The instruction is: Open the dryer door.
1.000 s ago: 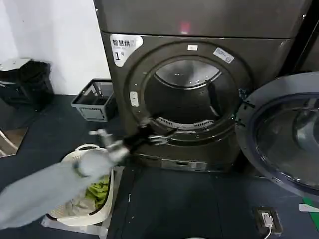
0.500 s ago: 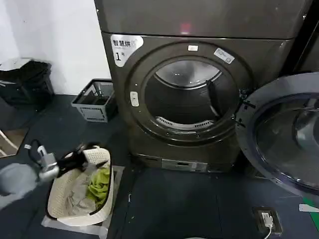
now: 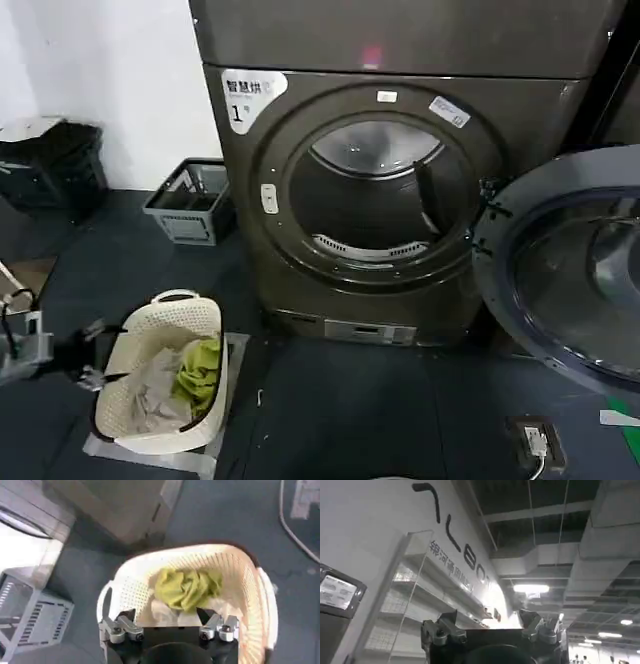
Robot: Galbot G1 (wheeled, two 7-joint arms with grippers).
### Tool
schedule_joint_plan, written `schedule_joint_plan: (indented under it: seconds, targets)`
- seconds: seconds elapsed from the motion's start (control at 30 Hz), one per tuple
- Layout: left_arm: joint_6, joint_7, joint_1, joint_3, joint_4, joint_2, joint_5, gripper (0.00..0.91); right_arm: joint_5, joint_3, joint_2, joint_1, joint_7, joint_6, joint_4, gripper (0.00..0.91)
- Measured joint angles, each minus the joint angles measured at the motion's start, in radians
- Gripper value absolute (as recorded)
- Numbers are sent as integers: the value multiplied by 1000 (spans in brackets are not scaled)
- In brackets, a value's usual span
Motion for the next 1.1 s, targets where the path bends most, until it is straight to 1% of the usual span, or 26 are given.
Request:
schedule_joint_plan:
  seconds: [0.1,0.13,0.27,0.53,0.63,0.8,1.1]
  targets:
    - [13,48,1,-5,0,7,32,907,0,-3,2,1,-1,0,6,907]
    - [15,51,1,-5,1,8,33,907,0,-3,2,-1,-2,-1,6,907]
    - [14,38,3,-7,1,6,36,907,1,1,4,-6,-10,-1,8,907]
    - [15,50,-2,-9,7,-10,40,907,1,7,14,-9,-13,-2,13,907]
    - [20,80,-2,-9,17,-19,72,907,0,6,17,-8,-14,-4,17,907]
    - [14,91,-1,-12,28,-33,79,907,-2,5,16,-5,-15,-5,17,907]
    - [13,71,6,-10,33,-41,65,907,-4,-6,12,7,-19,-6,17,907]
